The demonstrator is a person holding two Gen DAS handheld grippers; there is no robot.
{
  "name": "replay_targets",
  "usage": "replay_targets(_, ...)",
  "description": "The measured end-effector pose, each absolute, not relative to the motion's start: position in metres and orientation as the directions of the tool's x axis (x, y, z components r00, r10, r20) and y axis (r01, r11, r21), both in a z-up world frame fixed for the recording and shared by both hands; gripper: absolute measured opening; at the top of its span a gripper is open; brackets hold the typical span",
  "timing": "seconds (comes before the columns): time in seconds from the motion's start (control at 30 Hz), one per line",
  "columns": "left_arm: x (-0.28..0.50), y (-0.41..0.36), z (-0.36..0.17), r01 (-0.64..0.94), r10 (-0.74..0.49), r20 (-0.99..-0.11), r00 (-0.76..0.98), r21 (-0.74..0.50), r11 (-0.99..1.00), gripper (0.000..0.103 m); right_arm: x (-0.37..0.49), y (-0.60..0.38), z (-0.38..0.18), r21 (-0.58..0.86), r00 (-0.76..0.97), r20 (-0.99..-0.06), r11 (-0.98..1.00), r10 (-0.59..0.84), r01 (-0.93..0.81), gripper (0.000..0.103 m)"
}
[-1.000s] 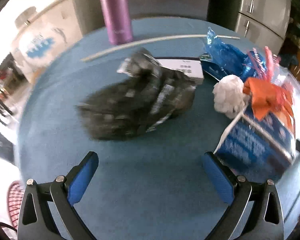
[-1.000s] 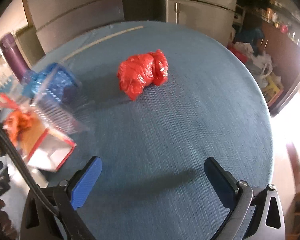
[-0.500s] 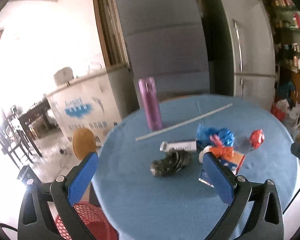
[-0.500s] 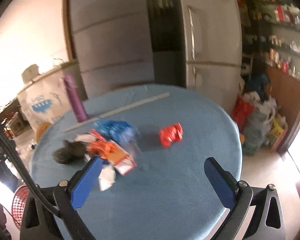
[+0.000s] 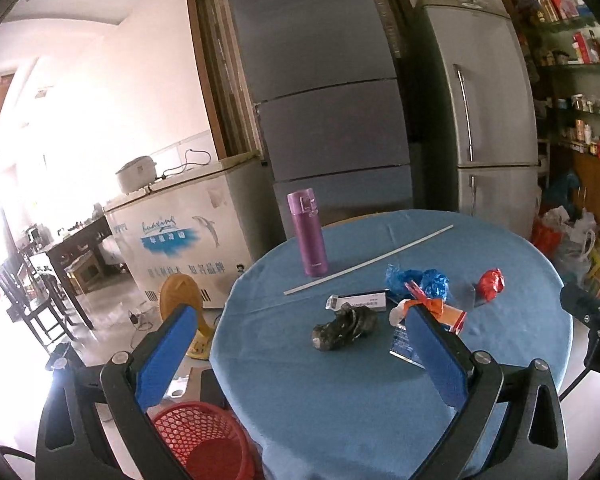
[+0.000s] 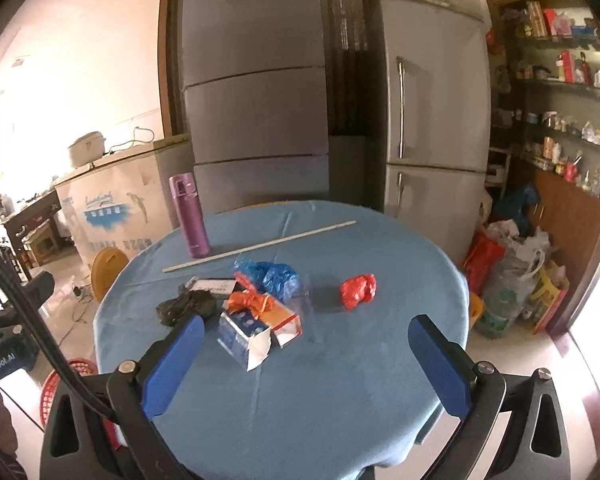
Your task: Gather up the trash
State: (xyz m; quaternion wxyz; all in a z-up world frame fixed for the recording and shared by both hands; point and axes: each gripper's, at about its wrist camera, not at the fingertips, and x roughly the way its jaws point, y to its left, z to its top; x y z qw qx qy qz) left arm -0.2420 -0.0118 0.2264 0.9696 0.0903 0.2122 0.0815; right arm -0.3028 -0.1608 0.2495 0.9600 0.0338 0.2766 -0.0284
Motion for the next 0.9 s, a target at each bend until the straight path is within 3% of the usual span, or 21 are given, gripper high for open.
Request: replay_targets(0.9,-0.215,-0.015,0.201,-0.079,0.186,-0.481,0.857,0.234,0.969,0.103,-0.277,-0.165,0.232,0.053,0.8,-0.599,0.994,-0.045,0.096,0.103)
